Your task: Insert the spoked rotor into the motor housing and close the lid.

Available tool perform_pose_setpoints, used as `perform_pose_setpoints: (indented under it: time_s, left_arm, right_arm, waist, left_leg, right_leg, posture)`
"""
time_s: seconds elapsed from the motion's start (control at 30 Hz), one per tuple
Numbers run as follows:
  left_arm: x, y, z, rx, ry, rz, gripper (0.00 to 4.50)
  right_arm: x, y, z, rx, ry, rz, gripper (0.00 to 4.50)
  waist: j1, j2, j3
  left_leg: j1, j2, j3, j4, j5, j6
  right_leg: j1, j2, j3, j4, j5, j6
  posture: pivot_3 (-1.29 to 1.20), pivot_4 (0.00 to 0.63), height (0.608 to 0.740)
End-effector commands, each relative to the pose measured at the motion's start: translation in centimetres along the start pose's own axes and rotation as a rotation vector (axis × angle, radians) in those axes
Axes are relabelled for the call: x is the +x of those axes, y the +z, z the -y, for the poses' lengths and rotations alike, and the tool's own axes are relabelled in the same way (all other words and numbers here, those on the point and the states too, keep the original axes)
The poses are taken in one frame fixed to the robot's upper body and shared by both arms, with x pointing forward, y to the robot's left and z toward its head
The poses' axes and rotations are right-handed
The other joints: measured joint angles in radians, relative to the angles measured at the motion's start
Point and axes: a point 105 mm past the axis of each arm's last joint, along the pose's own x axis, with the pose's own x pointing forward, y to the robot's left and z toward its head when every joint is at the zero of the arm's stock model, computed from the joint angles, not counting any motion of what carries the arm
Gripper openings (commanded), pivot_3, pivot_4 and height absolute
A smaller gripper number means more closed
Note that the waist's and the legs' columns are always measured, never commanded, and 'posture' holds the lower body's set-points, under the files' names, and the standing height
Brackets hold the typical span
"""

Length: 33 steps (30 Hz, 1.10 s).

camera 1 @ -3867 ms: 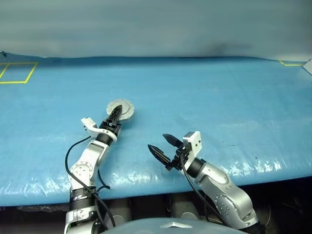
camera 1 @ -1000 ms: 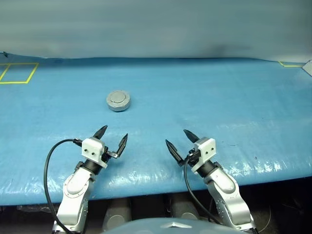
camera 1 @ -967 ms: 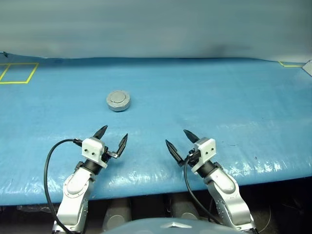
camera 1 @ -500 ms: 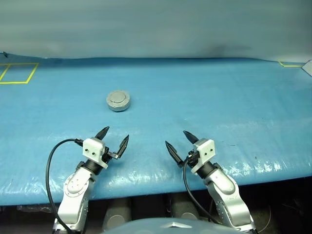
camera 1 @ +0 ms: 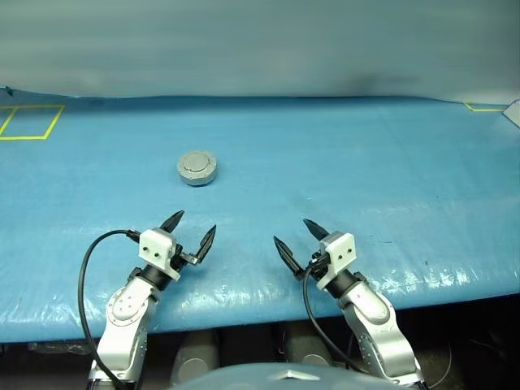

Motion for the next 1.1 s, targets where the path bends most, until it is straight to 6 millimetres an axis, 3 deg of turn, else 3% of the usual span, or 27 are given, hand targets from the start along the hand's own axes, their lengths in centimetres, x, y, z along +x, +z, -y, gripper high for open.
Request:
perform_pose_setpoints:
  time_s: [0.03, 1.1]
  left_arm:
    - [0.10, 0.52, -0.25, 0.009, -0.001, 0.024, 4.47]
    - [0.01, 0.31, -0.25, -0.011, 0.008, 0.024, 4.47]
  right_arm:
    - [0.21, 0.75, -0.03, -0.008, 0.006, 0.030, 4.50]
    - [0.17, 0.80, -0.06, 0.000, 0.016, 0.025, 4.50]
  waist:
    - [0.000, 0.000, 0.000]
    - [0.000, 0.000, 0.000]
  left_leg:
    - [0.000, 0.000, 0.000, 0.000, 0.000, 0.000]
    - [0.001, 0.000, 0.000, 0.000, 0.000, 0.000]
  right_leg:
    - [0.000, 0.000, 0.000, 0.000, 0.000, 0.000]
    - [0.001, 0.000, 0.000, 0.001, 0.000, 0.000]
  posture:
    - [0.00, 0.150, 0.740]
    - [0.00, 0.150, 0.740]
